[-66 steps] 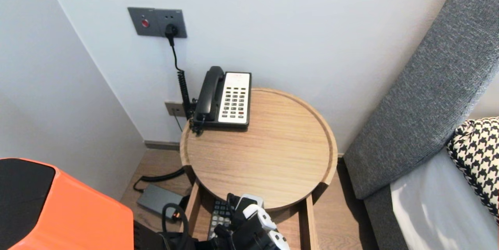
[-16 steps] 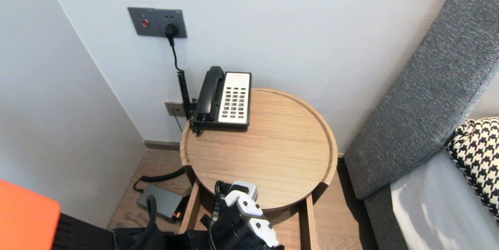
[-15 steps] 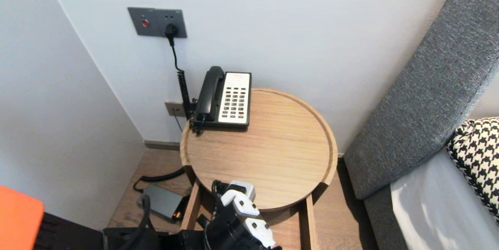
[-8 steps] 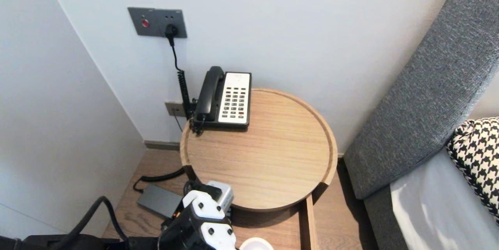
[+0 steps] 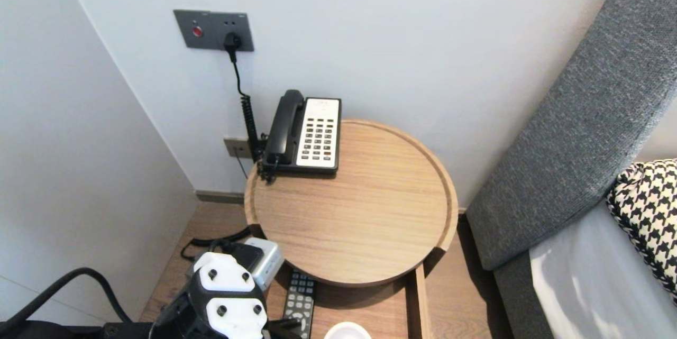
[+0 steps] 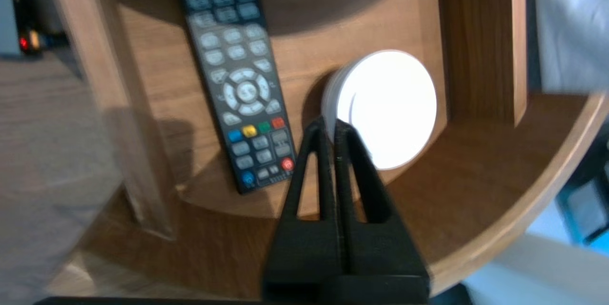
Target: Close the nightstand drawer
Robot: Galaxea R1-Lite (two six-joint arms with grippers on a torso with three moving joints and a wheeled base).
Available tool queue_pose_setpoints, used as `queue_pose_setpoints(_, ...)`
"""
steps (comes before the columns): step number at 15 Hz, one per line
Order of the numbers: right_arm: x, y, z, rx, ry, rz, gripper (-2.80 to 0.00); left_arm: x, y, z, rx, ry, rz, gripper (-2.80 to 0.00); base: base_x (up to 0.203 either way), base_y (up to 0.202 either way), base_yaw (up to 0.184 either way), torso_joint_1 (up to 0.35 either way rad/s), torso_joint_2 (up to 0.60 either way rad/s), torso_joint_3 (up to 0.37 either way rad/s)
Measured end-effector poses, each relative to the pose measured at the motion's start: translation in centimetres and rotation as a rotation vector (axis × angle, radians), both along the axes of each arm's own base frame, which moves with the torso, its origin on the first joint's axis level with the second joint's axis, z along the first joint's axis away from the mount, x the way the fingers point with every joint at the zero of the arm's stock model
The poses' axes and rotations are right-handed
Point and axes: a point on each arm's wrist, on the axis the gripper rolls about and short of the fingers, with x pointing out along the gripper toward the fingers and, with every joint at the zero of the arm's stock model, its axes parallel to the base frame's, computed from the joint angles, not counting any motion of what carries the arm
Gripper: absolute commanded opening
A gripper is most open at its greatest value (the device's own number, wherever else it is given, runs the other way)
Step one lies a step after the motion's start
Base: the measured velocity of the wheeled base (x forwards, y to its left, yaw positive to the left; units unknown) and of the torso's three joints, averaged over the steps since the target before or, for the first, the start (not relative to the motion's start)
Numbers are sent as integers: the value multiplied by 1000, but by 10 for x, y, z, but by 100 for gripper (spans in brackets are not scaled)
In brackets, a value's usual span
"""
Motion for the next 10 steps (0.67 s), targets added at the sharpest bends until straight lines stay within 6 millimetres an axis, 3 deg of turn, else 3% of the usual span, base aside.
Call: queue_pose_setpoints(10,0,0,0,0,0,0,-280,23,14,32,-99,-55,119,-280,0,0,0,0,0,0)
